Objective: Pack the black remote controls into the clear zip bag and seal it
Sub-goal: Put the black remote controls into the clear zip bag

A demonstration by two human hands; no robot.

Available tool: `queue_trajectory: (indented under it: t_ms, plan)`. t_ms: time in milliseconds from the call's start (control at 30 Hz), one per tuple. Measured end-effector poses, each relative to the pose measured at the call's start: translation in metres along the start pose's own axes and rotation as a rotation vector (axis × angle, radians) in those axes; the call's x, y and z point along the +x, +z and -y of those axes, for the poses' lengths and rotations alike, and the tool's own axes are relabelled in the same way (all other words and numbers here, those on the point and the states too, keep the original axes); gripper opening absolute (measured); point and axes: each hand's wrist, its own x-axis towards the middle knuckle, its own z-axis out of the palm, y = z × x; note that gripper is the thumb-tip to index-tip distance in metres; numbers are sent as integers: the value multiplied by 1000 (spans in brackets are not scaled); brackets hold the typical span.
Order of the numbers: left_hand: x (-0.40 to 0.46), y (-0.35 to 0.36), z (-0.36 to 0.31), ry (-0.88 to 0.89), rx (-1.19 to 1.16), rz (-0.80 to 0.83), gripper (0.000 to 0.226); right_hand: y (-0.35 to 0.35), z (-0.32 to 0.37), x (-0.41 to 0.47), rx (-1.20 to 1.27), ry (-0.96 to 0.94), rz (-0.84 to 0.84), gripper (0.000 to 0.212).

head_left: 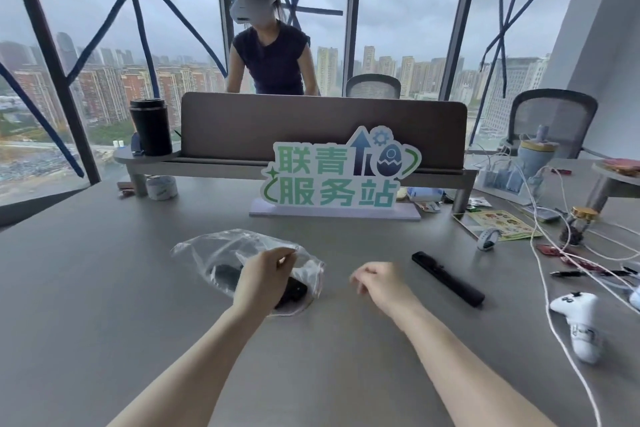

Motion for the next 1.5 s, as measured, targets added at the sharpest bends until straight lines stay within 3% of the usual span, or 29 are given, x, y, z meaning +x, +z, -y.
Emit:
queue_trajectory:
  t_ms: [67,133,300,467,533,667,800,900,1000,1100,1167,1267,1333,1400,1500]
  plan:
    - [-4,0,7,-8,19,-1,26,-39,-22,8,-306,5,-214,22]
    - [-10,2,10,-3,43,17,29,-72,-44,16,-545,96,-319,32]
    - [-22,9,11,8,95,62,30,-98,-82,19,-668,325,-305,38]
    - [-29,14,14,9,125,60,24,-91,-85,10,-705,207,-349,21]
    - [-33,13,13,3,114,58,22,-85,-79,5,-584,167,-270,22]
    - [-32,-1,12,-91,30,-16,23,-68,-39,-20,140,144,9,22]
    - [-28,-12,14,-94,-12,-59,22,-30,6,-45,74,179,451,28]
    - [-30,-17,13,-69,-2,-49,23,24,25,-47,165,130,536,17]
    - [-33,-28,17,-39,-3,-78,23,67,31,-39,312,51,414,13]
    - [-38,-39,29,0,36,-82,20,77,22,-29,29,-42,74,20]
    - [-40,-42,40,22,73,-23,19,73,16,-27,-132,-81,-59,18]
    - [-50,-46,45,-19,94,80,28,73,11,-22,-192,-138,21,35]
    - [-59,-48,45,-49,224,184,47,83,11,-18,-232,-167,102,48]
    - [-69,-51,45,-68,437,286,64,91,12,-13,-270,-218,33,36]
    - [-81,-58,51,-147,568,286,66,91,14,-9,-251,-264,-116,25]
